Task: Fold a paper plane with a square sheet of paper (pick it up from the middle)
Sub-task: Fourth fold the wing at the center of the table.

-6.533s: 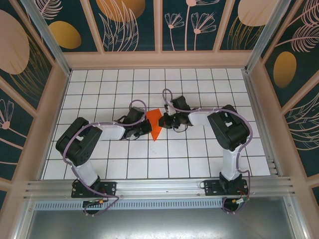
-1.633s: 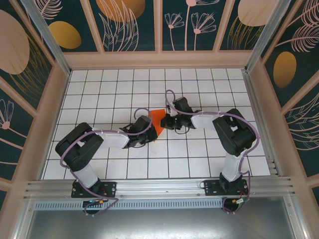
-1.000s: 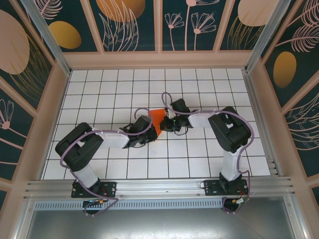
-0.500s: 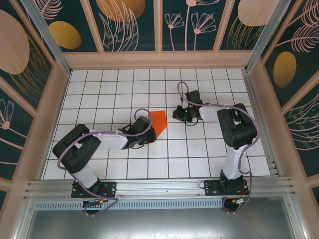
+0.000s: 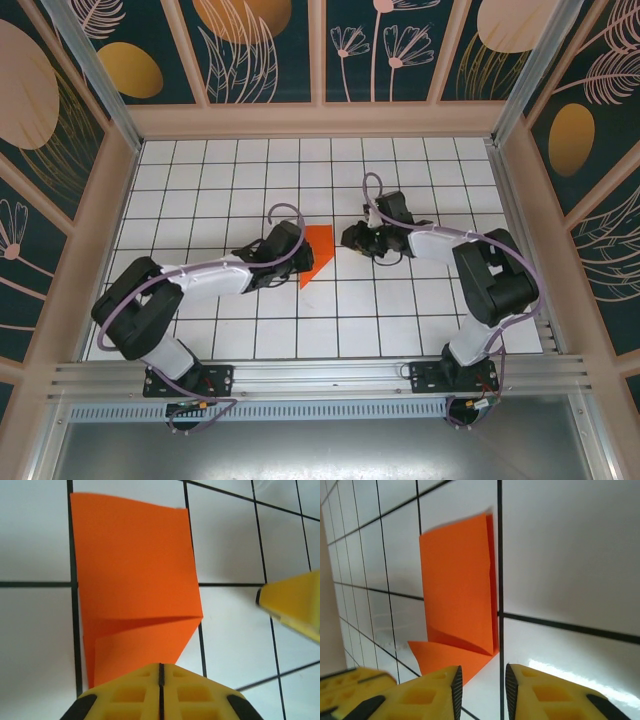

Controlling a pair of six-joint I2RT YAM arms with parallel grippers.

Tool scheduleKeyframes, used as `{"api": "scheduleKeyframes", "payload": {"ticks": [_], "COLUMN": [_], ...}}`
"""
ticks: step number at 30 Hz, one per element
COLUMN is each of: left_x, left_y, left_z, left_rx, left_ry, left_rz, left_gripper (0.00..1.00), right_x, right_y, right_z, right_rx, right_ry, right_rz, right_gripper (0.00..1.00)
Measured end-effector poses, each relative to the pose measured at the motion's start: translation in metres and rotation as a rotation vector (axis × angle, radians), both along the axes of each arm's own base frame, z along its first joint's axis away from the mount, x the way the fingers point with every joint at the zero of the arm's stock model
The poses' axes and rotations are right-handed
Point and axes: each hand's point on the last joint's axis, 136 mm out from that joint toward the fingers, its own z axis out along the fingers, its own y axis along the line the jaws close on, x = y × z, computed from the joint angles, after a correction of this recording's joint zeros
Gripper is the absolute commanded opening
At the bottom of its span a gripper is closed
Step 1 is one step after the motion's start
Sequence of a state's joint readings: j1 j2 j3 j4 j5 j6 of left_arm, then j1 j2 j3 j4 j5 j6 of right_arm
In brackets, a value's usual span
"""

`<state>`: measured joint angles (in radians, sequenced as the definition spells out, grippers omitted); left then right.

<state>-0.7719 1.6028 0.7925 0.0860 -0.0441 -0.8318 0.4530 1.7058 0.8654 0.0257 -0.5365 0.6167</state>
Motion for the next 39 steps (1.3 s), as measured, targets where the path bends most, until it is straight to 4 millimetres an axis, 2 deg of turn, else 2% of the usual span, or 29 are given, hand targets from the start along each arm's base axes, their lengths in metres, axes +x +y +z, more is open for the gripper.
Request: {"api": "scheduleKeyframes", "payload": {"ticks": [6,10,16,29,39], "left_x": [0.011,0.011,0.015,0.015,0.015], "left_y": [0.005,0.014,0.013,0.013,0.013], "left_z": [-0.026,-0.048,-0.049,-0.049,-0.049], "left_rx": [0.084,0.150,0.156,0.141,0.135], "left_ry": [0.025,0.063,0.070,0.081,0.083], "left_rz": [0.054,0.085,0.110,0.132,0.133], "left_gripper": [0.00,0.00,0.00,0.00,0.00], "right_x": [-0.006,-0.009,-0.016,-0.004,-0.006], "right_y": [0.009,0.011,0.016,0.027,0.033], "right_z": [0.001,-0.009,-0.026,-0.027,-0.033], "right_rx": [0.018,0.014,-0.002,-0.008,-0.022], "right_ry": [0.028,0.063,0.121,0.114,0.128], "right_rz": [0.001,-0.009,-0.010,-0.007,0.007], "right_gripper": [0.37,0.39,0.39,0.37,0.33]}}
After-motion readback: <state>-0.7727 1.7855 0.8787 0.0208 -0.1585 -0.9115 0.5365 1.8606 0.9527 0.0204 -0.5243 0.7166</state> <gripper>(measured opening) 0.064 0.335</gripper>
